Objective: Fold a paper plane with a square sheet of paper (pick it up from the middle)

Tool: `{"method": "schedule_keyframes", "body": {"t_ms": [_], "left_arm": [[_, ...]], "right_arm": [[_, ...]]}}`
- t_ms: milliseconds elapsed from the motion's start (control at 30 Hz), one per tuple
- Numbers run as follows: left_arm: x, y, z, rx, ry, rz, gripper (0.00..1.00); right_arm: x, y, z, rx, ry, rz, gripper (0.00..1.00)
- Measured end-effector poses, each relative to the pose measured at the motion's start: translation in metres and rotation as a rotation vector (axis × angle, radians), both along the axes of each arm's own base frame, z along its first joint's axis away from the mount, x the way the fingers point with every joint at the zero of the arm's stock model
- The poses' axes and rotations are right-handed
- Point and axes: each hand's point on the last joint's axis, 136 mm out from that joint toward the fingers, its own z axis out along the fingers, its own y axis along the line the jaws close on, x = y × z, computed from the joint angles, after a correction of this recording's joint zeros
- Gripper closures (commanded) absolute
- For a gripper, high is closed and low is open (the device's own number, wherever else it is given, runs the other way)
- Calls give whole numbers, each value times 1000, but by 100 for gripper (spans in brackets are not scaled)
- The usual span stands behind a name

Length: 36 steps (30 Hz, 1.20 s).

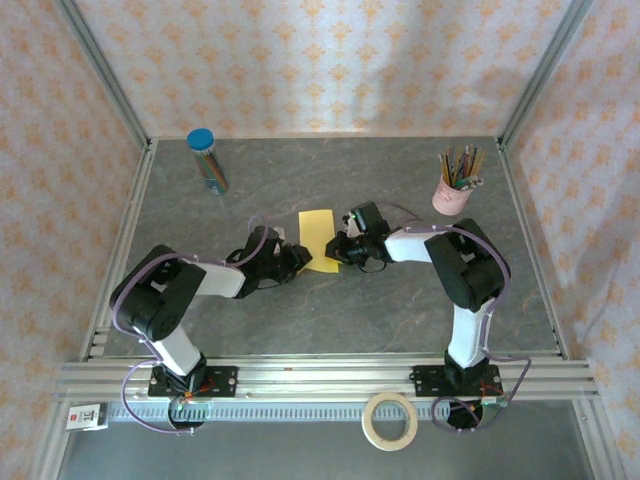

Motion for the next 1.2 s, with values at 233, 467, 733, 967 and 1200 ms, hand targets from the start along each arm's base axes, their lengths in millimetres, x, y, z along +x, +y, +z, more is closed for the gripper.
{"method": "schedule_keyframes", "body": {"t_ms": [233, 467, 733, 967, 1200], "left_arm": [[19, 3, -3, -30, -9, 15, 79], [26, 6, -1, -38, -17, 21, 84], [33, 13, -3, -34, -17, 29, 96], [31, 14, -7, -23, -9, 23, 100], [30, 14, 15, -62, -33, 42, 100]], "right_arm": [[0, 0, 0, 0, 0, 0, 87], [0, 0, 0, 1, -2, -1, 87], [0, 1, 3, 19, -22, 4, 83], [4, -1, 11, 18, -64, 1, 61], [26, -8, 77, 26, -316, -15, 29]]}}
